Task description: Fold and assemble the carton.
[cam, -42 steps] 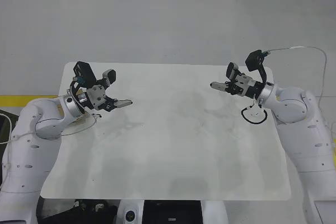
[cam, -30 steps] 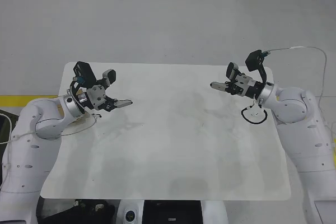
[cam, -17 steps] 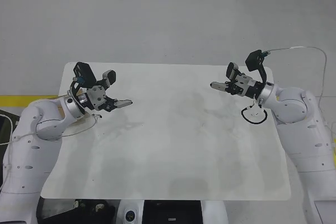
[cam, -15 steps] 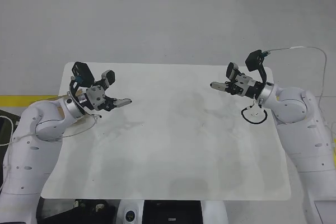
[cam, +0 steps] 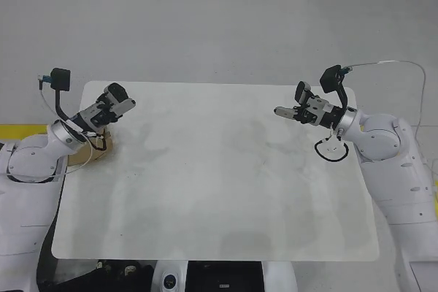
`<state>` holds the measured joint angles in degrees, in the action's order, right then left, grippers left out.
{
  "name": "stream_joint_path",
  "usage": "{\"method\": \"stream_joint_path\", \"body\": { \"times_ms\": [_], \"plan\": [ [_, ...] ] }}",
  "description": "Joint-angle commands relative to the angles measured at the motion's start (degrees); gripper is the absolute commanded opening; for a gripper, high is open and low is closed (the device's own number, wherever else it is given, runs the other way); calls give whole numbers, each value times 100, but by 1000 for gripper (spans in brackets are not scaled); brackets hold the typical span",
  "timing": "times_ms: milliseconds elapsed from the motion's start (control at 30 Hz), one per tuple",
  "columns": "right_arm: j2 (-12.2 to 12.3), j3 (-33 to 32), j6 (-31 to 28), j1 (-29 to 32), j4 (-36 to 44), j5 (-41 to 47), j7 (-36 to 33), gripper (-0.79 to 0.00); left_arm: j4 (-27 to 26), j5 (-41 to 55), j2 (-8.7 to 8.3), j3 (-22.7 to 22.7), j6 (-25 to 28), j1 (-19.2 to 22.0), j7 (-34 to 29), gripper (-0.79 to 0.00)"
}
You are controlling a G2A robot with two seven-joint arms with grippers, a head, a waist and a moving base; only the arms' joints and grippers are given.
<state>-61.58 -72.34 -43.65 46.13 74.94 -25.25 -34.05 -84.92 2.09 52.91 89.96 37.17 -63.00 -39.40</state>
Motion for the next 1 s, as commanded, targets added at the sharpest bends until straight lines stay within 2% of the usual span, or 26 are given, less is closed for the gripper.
{"method": "stream_joint_path", "body": {
  "times_ms": [0,133,300,467,633,967],
  "plan": [
    [0,0,0,0,0,0,0,0,153,206,-27,139,-188,6,-119,0],
    [0,0,0,0,0,0,0,0,433,544,-60,397,-632,-32,-90,0],
    [0,0,0,0,0,0,0,0,716,695,-105,736,-841,-118,-20,0],
    [0,0,0,0,0,0,0,0,885,963,-144,1060,-875,-233,-15,0],
    [0,0,0,0,0,0,0,0,1063,1189,-184,1357,-604,-398,-155,0],
    [0,0,0,0,0,0,0,0,1717,1751,-184,1855,-752,-760,422,0]
  ]
}}
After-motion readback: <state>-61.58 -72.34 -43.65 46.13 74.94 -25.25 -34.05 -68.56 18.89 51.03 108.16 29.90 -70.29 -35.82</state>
